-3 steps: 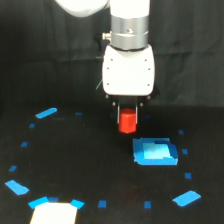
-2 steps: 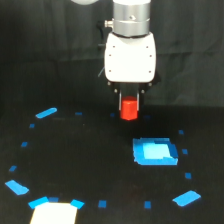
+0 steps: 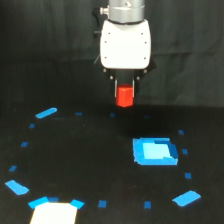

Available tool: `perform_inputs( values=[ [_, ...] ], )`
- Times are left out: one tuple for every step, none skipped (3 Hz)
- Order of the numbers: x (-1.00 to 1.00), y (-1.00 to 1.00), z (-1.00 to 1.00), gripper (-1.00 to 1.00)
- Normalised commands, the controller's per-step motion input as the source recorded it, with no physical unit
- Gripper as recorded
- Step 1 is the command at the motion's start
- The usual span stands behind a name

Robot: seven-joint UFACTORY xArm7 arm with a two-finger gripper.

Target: Pick up the red object from the table

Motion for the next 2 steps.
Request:
perform_inputs(
  values=[
    [-0.07, 0.55, 1.0, -0.85],
    [0.17, 0.37, 0.28, -0.88]
  ],
)
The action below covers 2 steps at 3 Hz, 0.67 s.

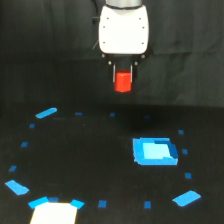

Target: Pick up the red object from the table

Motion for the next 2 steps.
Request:
perform_inputs(
  values=[
    [0.06, 0.08, 0.67, -1.0],
    [0.27, 0.41, 0.67, -1.0]
  ],
)
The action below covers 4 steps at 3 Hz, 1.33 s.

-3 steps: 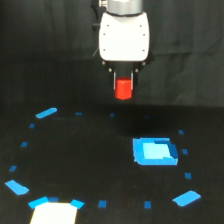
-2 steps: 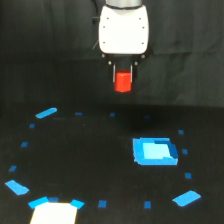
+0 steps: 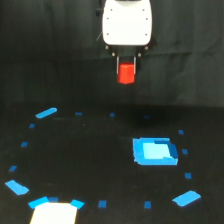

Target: Pick up the red object from the table

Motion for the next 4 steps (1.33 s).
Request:
perform_inputs(
  values=[
    [-0.07, 0.03, 0.51, -1.0],
    [0.04, 0.04, 0.68, -0.94],
    [0.07, -0.04, 0.46, -0.99],
    [0.33, -0.22, 0.66, -1.0]
  ],
)
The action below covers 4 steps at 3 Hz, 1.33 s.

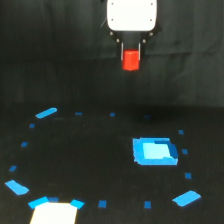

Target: Pick up the red object from the table

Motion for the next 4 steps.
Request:
perform_inputs(
  values=[
    [-0.11, -0.07, 0.55, -1.0],
    [-0.18, 0.07, 0.42, -1.0],
    [0.06, 0.27, 0.08, -1.0],
    [0.06, -0.06, 0.34, -1.0]
  ],
)
